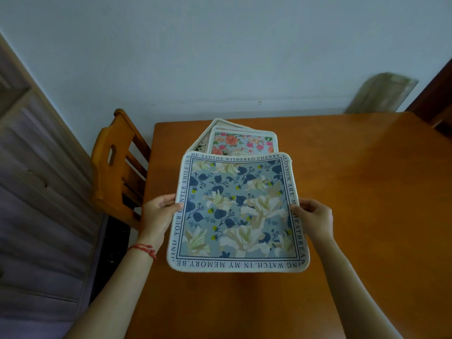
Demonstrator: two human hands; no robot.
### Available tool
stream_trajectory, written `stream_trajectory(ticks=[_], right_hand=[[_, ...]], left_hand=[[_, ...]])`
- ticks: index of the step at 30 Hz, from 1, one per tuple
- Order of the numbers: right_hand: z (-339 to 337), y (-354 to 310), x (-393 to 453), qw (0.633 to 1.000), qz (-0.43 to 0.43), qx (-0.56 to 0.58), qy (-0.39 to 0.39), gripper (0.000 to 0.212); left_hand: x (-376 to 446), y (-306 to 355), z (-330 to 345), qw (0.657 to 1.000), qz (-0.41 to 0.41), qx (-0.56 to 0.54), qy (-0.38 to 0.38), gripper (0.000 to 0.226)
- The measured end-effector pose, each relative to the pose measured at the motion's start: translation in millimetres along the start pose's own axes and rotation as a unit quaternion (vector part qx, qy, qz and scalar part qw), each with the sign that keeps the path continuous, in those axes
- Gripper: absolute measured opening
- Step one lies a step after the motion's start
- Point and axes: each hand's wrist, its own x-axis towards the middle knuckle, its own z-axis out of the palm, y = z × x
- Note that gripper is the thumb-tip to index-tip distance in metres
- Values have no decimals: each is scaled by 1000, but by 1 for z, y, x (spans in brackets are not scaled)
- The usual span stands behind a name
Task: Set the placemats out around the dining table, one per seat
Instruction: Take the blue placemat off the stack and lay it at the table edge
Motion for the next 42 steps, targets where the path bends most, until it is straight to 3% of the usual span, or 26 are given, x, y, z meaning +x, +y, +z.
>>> stream_trajectory(ticks=[16, 31, 42], right_hand=[[-98, 41, -80, 998, -40, -24, -52, 5], [-145, 75, -81, 999, -22, 5, -31, 8], [-215, 123, -25, 998, -5, 3, -69, 14]], left_hand=[[-156, -47, 11, 998, -19, -28, 46, 27], [-174, -46, 59, 1000, -21, 12, 19, 24], [-207, -59, 157, 998, -41, 12, 54, 21]])
